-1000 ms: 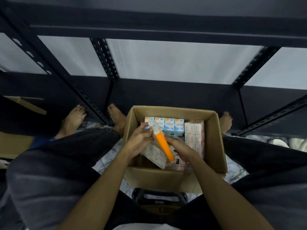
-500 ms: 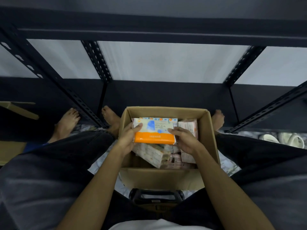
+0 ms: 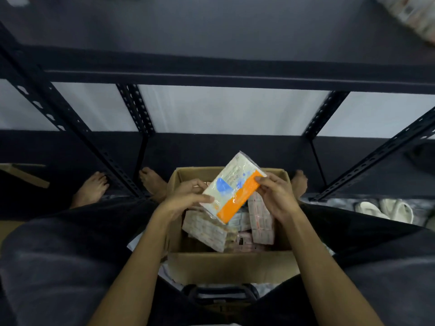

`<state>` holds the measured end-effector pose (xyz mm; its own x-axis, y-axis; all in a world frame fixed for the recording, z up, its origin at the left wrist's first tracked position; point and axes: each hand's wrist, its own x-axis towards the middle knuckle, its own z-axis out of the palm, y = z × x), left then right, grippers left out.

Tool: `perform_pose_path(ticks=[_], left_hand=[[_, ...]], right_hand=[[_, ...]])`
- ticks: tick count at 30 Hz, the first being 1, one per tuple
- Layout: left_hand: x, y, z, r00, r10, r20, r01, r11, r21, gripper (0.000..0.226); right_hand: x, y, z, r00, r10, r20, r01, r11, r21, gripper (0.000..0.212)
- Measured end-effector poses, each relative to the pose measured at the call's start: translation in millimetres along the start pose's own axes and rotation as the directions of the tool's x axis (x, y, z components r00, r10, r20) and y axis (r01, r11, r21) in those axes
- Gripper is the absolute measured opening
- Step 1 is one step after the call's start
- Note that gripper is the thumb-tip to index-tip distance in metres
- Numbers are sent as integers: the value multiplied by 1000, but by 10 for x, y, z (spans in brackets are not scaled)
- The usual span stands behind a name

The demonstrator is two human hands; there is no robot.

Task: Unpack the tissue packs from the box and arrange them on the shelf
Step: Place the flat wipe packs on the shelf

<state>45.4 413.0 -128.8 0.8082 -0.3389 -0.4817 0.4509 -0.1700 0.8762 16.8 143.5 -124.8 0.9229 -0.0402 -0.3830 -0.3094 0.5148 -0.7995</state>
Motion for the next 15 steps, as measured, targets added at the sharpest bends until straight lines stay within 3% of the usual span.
perform_pose_path(ticks=[2, 4, 7, 10, 12, 15], left_hand=[[-32, 49, 85, 998, 16, 63, -23, 994, 103, 43], [-25, 81, 221, 995, 94, 30, -97, 989, 116, 61], [-1, 84, 393, 978, 207, 15, -207, 967, 146, 48], [-4, 58, 434, 965, 230, -124, -216, 970, 115, 30], [-22, 60, 409, 952, 186, -242, -187, 982, 17, 26], [-54, 59, 342, 944, 127, -304, -161, 983, -88, 36]], right_hand=[[-89, -81, 14, 999, -45, 1, 45, 993, -112, 15], [-184, -117, 50, 999, -21, 47, 31, 974, -224, 18], [-261, -40, 128, 992, 55, 111, -11, 932, -363, 31], [-230, 58, 149, 996, 57, 73, -20, 902, -430, 41], [-200, 80, 51, 988, 137, 69, -75, 826, -558, 43], [-230, 101, -120, 949, 313, 27, -176, 602, -778, 39]])
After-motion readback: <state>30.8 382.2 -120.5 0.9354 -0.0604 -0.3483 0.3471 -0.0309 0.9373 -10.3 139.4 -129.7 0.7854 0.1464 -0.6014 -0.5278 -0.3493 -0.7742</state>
